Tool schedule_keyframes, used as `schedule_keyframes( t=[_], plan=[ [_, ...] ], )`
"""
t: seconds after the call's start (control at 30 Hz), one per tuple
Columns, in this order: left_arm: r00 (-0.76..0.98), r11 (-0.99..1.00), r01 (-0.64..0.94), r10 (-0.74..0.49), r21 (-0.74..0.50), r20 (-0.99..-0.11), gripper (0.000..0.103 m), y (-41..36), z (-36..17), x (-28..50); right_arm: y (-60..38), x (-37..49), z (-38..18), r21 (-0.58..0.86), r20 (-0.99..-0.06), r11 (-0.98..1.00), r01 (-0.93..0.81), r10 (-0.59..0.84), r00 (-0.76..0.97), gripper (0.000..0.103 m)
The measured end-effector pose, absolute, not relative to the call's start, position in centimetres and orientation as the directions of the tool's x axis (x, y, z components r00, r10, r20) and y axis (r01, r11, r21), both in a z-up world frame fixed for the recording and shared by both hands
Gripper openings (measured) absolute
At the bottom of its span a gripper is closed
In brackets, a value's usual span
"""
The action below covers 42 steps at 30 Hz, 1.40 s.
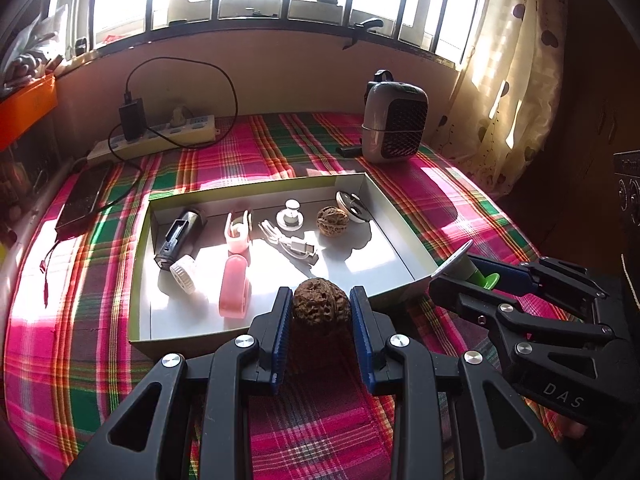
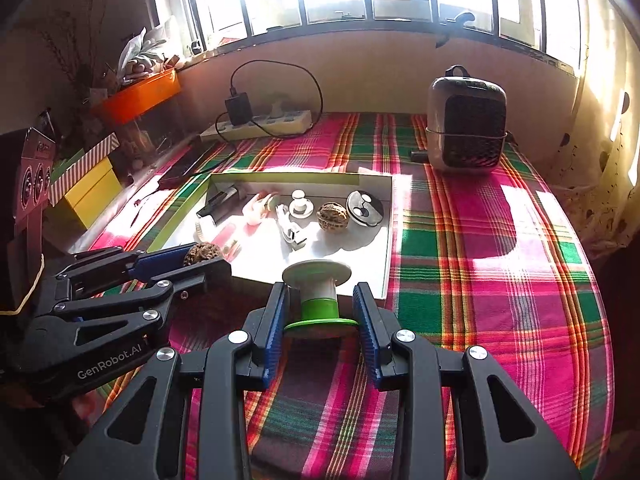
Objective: Organize objects
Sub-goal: 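Carry the walnut and spool over the box with both grippers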
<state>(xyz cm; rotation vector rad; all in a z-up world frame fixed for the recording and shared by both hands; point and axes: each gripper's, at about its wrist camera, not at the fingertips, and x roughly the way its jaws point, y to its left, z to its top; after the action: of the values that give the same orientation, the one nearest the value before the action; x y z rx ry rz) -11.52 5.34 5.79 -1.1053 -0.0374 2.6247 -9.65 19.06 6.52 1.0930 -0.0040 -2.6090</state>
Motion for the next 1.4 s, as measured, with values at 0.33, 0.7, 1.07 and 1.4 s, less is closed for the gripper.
schedule_keyframes(
  t=[0.33,0.7,1.07,1.4],
  plan=[
    [-0.662,-0.961,-0.238,0.268,-0.142,-0.701,0.027,4.6,5.4,-13.6,18.5,-12.8,6.9,0.116,-0.696,-0.949,0.293,-0.288,-0.658,0.035],
    [-0.644,-0.965,-0.226,0.251,-0.133,-0.723,0.027,4.3,3.9,-15.8,17.8,-16.4,5.3,0.122,-0.728,-0.945,0.305,-0.293,-0.619,0.035],
    [-0.62,-0.968,-0.212,0.238,-0.132,-0.747,0.027,4.2,2.5,-17.3,17.4,-18.5,3.3,0.126,-0.758,-0.944,0.304,-0.289,-0.584,0.035],
    [-0.607,-0.968,-0.211,0.236,-0.132,-0.758,0.027,4.2,1.7,-18.2,17.4,-19.5,2.1,0.126,-0.776,-0.945,0.303,-0.284,-0.563,0.035]
  ],
)
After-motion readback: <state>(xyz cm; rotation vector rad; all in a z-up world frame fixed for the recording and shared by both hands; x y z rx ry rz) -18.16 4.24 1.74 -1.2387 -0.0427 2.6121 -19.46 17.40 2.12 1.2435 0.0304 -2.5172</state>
